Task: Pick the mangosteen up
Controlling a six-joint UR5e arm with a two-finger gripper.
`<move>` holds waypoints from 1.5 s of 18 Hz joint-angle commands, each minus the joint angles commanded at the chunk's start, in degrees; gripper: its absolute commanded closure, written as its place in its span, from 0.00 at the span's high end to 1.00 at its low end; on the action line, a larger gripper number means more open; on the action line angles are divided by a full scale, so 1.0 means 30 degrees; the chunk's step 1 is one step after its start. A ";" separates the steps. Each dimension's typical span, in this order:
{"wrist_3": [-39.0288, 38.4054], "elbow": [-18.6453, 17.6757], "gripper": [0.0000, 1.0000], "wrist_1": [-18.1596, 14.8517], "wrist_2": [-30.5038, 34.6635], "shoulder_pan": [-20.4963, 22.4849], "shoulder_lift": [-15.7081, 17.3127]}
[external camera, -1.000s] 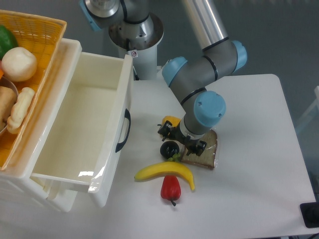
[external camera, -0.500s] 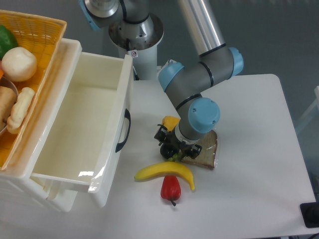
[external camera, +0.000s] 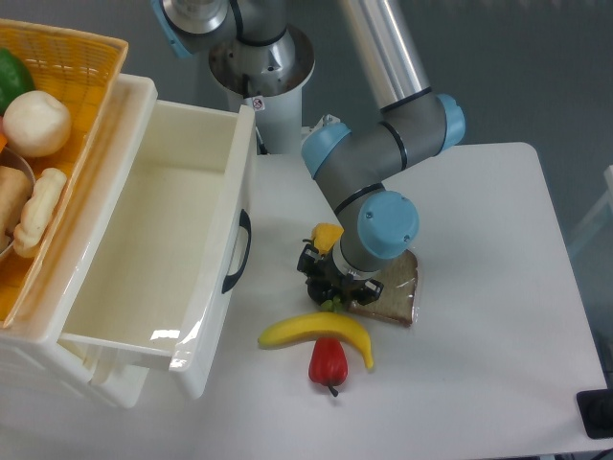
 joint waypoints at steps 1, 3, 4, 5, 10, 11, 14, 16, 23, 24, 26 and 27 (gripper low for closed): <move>0.0000 0.0000 0.42 0.0000 0.0000 0.0000 0.0029; 0.0029 0.0059 0.35 0.0000 0.0000 0.0000 0.0058; 0.0029 0.0059 0.32 0.0000 0.0000 0.0029 0.0088; 0.0058 0.0059 0.31 -0.0029 0.0000 0.0029 0.0117; 0.0146 0.0643 0.29 -0.0059 -0.0029 0.0409 0.0351; 0.0175 0.0790 0.30 -0.0088 -0.0029 0.0439 0.0526; 0.0263 0.1141 0.31 -0.0059 -0.0058 0.0936 0.0790; 0.0322 0.1726 0.30 -0.0117 -0.0175 0.1229 0.0820; 0.0236 0.1583 0.96 -0.0205 -0.0176 0.0939 0.0762; 0.0147 0.1321 0.99 -0.0205 -0.0147 0.0763 0.0704; 0.0117 0.0618 0.99 -0.0176 -0.0146 0.0528 0.0703; 0.0088 0.0383 1.00 -0.0176 -0.0146 0.0498 0.0732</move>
